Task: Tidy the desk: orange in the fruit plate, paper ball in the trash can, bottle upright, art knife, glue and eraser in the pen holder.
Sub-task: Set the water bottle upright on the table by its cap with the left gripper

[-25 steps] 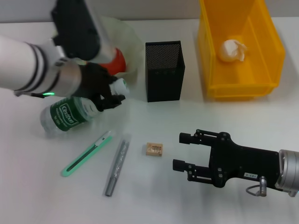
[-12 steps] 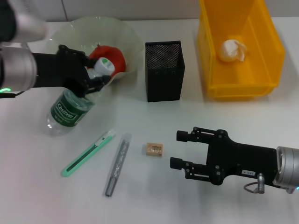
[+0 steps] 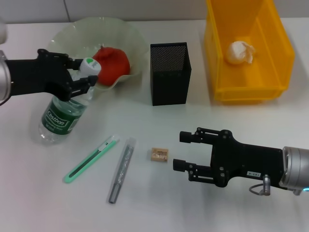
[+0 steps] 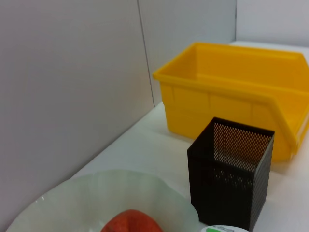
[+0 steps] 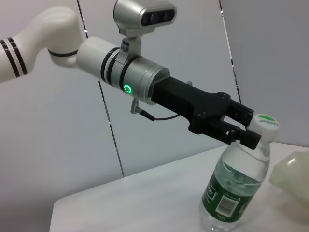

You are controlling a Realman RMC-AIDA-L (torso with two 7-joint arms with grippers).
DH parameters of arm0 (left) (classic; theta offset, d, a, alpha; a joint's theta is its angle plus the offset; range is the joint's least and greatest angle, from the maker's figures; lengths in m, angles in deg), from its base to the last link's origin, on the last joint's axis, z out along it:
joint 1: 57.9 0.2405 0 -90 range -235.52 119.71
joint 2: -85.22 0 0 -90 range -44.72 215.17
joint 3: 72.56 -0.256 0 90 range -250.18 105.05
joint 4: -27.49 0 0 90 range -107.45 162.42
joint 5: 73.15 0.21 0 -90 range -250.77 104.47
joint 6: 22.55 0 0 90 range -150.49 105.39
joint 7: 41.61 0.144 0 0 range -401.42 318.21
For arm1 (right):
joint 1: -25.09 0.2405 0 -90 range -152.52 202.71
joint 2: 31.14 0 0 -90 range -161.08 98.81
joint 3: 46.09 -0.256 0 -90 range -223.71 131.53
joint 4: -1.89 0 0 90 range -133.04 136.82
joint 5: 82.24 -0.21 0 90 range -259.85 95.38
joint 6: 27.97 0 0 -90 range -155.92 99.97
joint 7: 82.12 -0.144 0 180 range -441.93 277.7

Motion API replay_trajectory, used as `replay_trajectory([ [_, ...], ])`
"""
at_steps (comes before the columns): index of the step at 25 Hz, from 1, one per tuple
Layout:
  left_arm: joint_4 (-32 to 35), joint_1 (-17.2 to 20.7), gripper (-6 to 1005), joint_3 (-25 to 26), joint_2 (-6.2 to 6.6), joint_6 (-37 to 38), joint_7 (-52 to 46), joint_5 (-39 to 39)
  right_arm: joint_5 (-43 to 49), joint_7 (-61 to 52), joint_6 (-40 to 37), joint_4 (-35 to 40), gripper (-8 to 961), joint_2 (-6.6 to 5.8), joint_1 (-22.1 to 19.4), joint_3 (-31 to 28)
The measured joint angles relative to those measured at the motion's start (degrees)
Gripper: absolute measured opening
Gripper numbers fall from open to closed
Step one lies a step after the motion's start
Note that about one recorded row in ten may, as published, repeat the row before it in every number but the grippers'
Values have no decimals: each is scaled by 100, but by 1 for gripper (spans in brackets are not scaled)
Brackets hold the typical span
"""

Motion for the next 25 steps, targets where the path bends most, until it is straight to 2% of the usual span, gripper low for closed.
replay_trajectory([
  [2,-229,74,440,243,4,43,367,-498,0,0,18,0,683,0,9,0],
  [5,-421,89,443,431,7,90,566,-771,0,0,28,0,684,0,25,0],
  [14,-832,117,449,874,10,228,1014,-1161,0,0,33,-10,683,0,70,0],
  [17,-1105,141,452,1085,11,288,1296,-1528,-1,0,37,-13,683,-1,72,0],
  [25,-2008,63,457,1961,17,923,2099,-2249,-7,0,42,-18,682,0,75,2],
])
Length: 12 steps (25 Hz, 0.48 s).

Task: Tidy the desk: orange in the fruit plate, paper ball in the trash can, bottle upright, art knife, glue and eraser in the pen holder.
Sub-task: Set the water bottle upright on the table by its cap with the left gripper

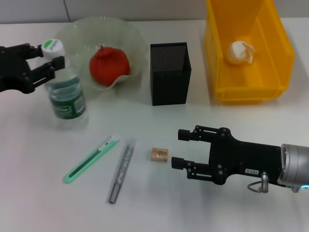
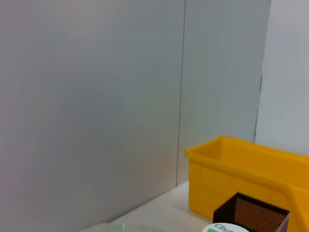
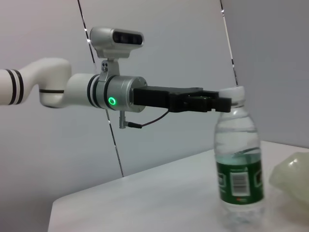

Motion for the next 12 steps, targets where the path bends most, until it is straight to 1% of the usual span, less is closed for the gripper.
replay_trajectory([
  [6,-356,-31,462,426,4,368,283,-162,-2,0,0,0,683,0,5,20],
  [12,-464,-34,466,522,5,407,287,-175,-2,0,-15,0,684,5,5,33],
])
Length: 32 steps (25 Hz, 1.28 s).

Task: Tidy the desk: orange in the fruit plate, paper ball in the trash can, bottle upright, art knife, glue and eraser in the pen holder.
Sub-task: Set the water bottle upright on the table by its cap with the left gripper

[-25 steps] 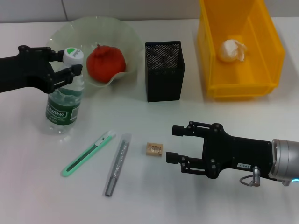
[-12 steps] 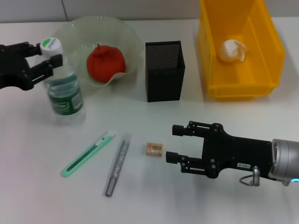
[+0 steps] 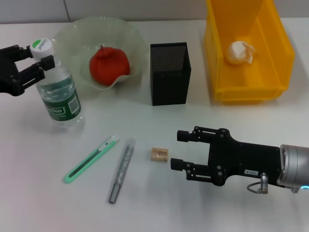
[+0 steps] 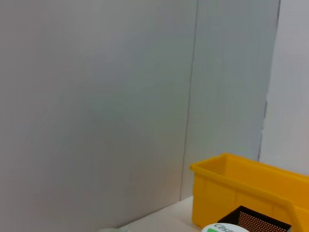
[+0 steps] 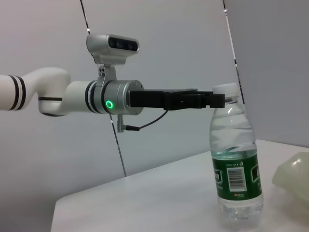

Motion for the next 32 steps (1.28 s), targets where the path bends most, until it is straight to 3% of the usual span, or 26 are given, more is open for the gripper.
replay_trajectory([
  [6,-108,-14,471,97,-6,4,15,-3,0,0,-20,-16,684,4,0,14],
  [7,-549,-120,472,332,1,5,166,-8,0,0,-20,-23,684,4,1,15],
  [14,-835,-158,477,352,-13,20,635,-30,0,0,-33,-58,684,4,9,18],
  [32,-1013,-253,490,364,4,-57,763,-73,0,0,-39,-62,683,4,18,16],
])
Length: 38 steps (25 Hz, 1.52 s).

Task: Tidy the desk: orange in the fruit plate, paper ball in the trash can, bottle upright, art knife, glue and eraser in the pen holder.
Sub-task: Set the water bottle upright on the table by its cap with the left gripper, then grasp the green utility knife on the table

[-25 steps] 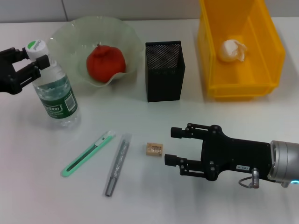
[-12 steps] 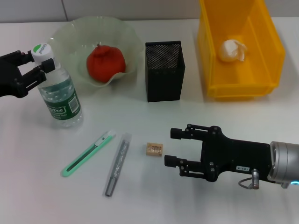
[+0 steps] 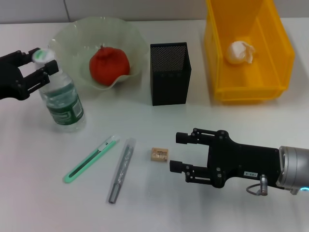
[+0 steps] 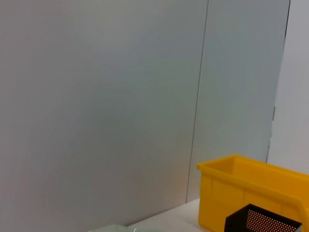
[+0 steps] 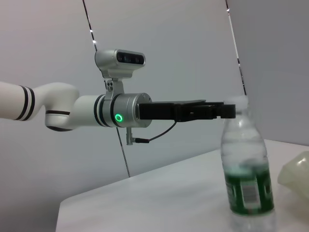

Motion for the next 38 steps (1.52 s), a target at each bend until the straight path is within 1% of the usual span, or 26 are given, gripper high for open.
replay_trajectory([
  [4,-1,-5,493,16,-9,-1,0,-36,0,0,0,0,683,0,6,-5],
  [7,-14,-5,544,38,-11,11,0,-79,0,0,-1,0,683,0,14,-11],
  [12,-18,-2,545,81,1,143,4,-214,0,0,0,0,683,0,17,-32],
  [15,11,21,558,82,4,324,6,-413,0,0,0,0,683,0,26,-39],
  [18,47,25,572,111,4,481,7,-452,0,0,0,0,683,0,42,-42],
  [20,54,4,581,215,3,698,7,-483,0,0,0,0,682,0,44,-46],
  [21,56,-12,586,337,3,992,7,-550,0,0,-19,0,682,0,44,-50],
  [23,56,-12,640,337,3,992,7,-550,-1,0,-36,0,682,0,46,-52],
  [24,56,-18,667,380,3,1152,7,-603,-8,0,-48,0,682,0,47,-52],
  [26,13,-35,721,451,3,1849,-15,-868,-36,12,-65,3,682,0,52,-52],
  [28,13,-35,775,451,3,1849,-15,-868,-39,24,-67,3,682,0,52,-52],
  [29,-91,-71,802,401,4,2387,-27,-951,-39,31,-68,3,682,0,53,-51],
  [30,-109,-89,802,345,6,2533,-24,-931,-41,35,-68,3,682,0,52,-49],
  [31,-123,-134,802,165,9,2764,-23,-805,-43,42,-72,13,682,-4,52,-44],
  [33,-123,-134,802,165,9,2764,-23,-805,-44,43,-82,20,682,-10,46,-44],
  [36,-199,-209,802,-163,3,2666,-21,-350,-47,44,-167,33,682,-29,4,-69],
  [38,-199,-209,802,-163,3,2666,-21,-350,-48,43,-219,37,683,-42,-33,-110],
])
